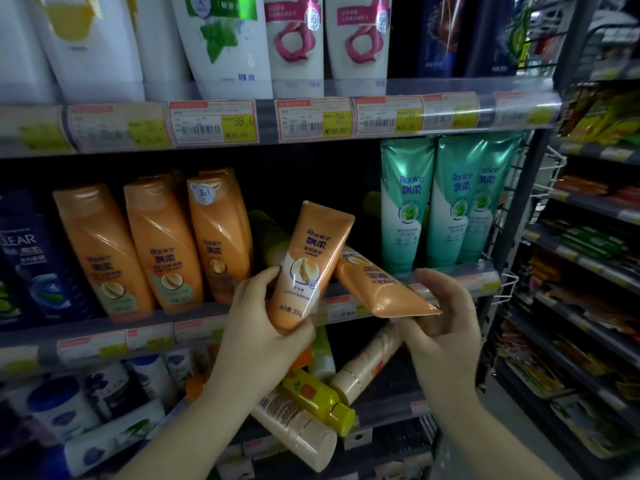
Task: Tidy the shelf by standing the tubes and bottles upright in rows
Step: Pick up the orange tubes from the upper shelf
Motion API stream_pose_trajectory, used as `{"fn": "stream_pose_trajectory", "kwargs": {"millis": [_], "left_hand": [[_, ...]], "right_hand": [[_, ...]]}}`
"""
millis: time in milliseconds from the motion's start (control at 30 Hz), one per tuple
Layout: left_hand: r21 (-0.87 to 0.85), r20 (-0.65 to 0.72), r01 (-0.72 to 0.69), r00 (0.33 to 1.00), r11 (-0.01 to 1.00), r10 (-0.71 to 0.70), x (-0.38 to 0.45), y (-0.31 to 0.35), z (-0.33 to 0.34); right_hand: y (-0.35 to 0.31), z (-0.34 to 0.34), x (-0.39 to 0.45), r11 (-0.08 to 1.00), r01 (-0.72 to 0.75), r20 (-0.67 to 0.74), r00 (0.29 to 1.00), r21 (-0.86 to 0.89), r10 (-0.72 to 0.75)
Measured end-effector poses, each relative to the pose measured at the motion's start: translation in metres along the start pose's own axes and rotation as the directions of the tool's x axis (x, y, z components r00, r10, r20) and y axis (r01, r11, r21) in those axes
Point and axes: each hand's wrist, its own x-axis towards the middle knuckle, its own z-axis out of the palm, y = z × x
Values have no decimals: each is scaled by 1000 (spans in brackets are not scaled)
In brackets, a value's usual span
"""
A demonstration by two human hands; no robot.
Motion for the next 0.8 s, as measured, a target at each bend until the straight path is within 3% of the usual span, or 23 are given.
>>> {"fn": "stream_pose_trajectory", "kwargs": {"millis": [100,200,467,700,800], "left_hand": [[-39,-6,15,1000,999,-15,1,2,4],[-38,-24,7,1000,999,-7,3,4,5],[-128,-40,33,998,991,-39,3,4,-1],[-216,-37,10,999,976,-18,0,0,-14],[-204,-31,12,999,979,-18,1,6,-13]], "right_hand": [[-2,12,-12,978,-109,-34,993,180,117],[-3,28,-23,951,-125,-17,991,283,135],[1,63,-30,993,2,-76,997,120,7],[-21,28,1,951,173,-18,985,258,-174],[-32,22,23,960,143,-65,989,242,-131]]}}
